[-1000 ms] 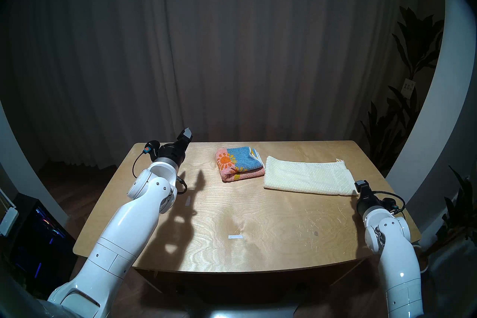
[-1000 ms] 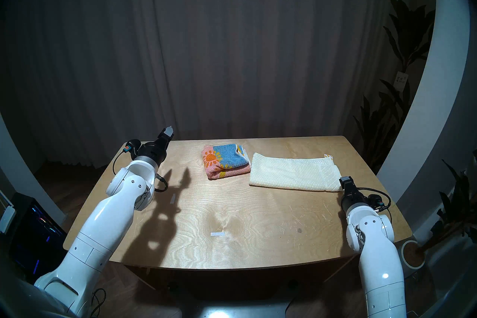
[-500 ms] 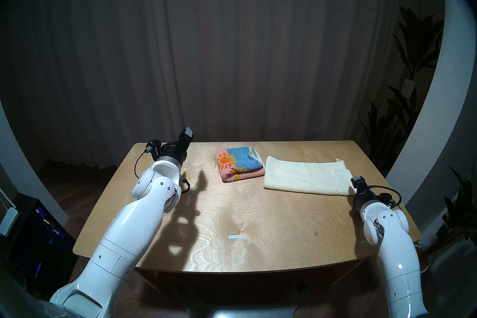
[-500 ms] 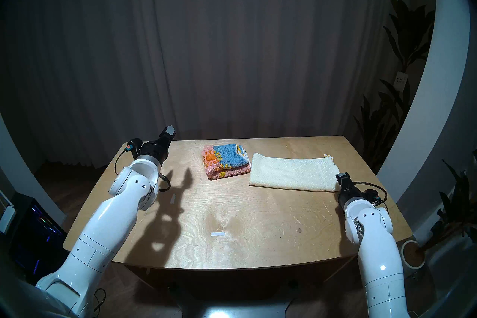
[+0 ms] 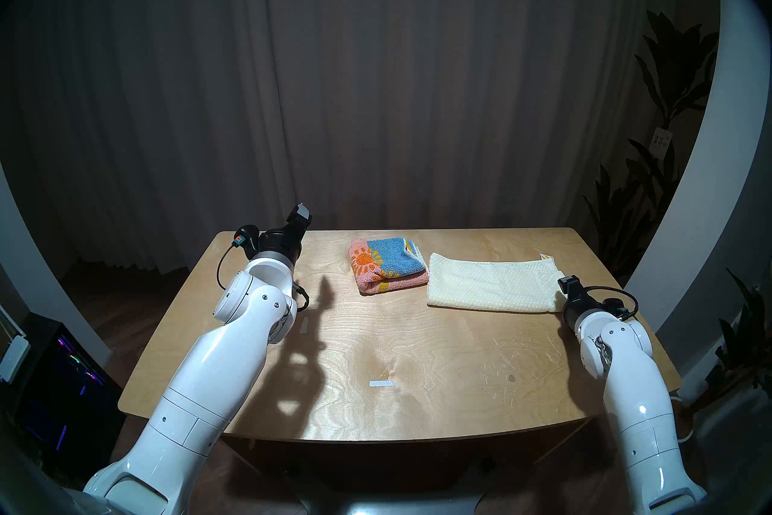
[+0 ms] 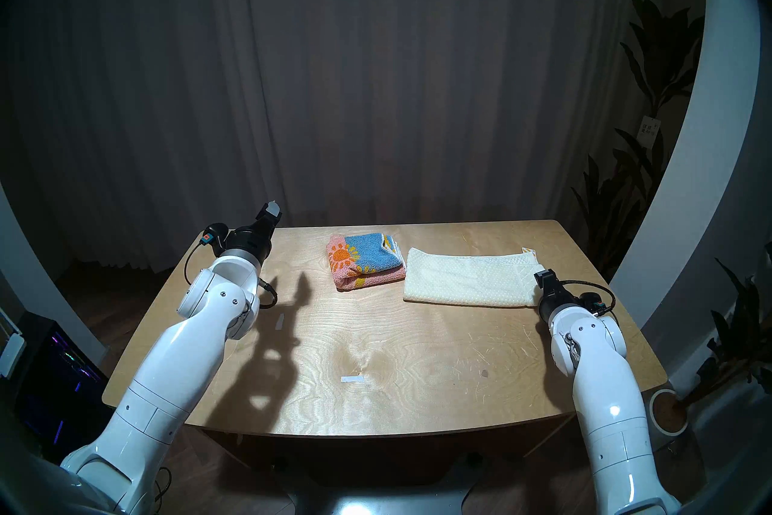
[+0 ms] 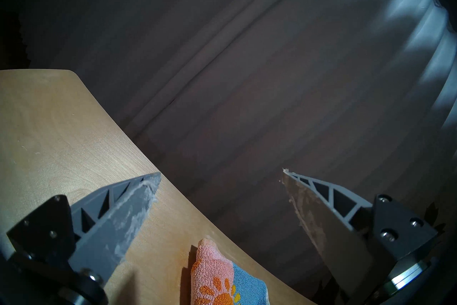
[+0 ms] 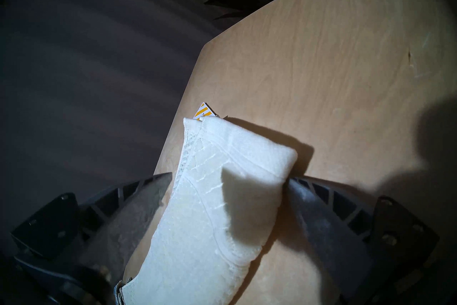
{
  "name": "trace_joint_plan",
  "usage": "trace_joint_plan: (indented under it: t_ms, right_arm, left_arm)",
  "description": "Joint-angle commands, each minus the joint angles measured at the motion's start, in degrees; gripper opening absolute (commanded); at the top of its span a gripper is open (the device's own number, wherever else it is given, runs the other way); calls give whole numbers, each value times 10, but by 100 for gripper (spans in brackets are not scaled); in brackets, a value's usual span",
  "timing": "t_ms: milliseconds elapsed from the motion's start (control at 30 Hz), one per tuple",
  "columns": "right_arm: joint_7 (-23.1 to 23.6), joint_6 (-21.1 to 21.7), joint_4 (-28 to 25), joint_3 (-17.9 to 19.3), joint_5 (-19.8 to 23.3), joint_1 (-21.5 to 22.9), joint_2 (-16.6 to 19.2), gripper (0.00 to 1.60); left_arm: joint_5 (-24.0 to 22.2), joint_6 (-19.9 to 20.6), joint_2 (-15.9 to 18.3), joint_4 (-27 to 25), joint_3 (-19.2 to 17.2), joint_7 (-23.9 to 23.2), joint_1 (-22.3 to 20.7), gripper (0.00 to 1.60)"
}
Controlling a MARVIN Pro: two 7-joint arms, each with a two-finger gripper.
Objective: Fold each towel twice and stack them on table
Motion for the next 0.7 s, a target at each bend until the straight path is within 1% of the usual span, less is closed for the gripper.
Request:
trace_joint_plan:
  t_ms: [0,33,67,100,133,167,200,233,267,300,333,367,467,500,533,567,600,667]
  right_arm:
    - [2,16,44,-22,-3,21,1,148]
    - [5,19,48,-24,-5,22,4,127]
    - [6,20,50,-25,-5,23,4,127]
    - [9,21,55,-26,-5,24,5,124]
    - [13,22,64,-28,-6,28,6,78]
    - [13,22,64,-28,-6,28,6,78]
    - [22,25,73,-31,-10,31,10,70]
    - [24,26,75,-31,-8,32,10,59]
    - [25,28,76,-32,-9,33,11,41]
    - [29,28,77,-32,-9,34,11,0]
    - [32,31,71,-30,-7,33,13,0]
    - [29,34,62,-25,-2,31,14,0]
    - [33,34,50,-20,-3,27,20,0]
    - [34,36,46,-19,-3,26,23,0]
    - [38,38,37,-22,-14,25,35,0]
    - [43,40,36,-26,-23,27,43,0]
    - [43,40,36,-26,-23,27,43,0]
    - [50,43,37,-34,-35,33,54,0]
  left_arm:
    - [10,-12,-1,-17,-6,8,-3,160]
    - [6,-14,-4,-17,-8,12,-1,160]
    - [9,-15,-3,-17,-7,12,0,160]
    - [8,-18,-5,-18,-8,15,3,160]
    - [9,-20,-5,-20,-9,17,6,160]
    - [9,-20,-5,-20,-9,17,6,160]
    - [8,-23,-7,-22,-9,20,9,160]
    - [10,-24,-7,-23,-7,20,10,160]
    - [18,-27,-6,-25,-4,21,11,160]
    - [15,-31,-10,-27,-5,22,13,160]
    - [20,-34,-10,-32,-3,25,16,160]
    - [16,-37,-15,-35,-6,31,18,160]
    - [25,-41,-13,-40,-4,31,22,160]
    - [22,-44,-17,-44,-7,37,25,160]
    - [27,-51,-15,-48,-9,36,30,160]
    - [23,-54,-18,-52,-13,41,34,160]
    - [23,-54,-18,-52,-13,41,34,160]
    - [26,-59,-17,-55,-15,41,40,160]
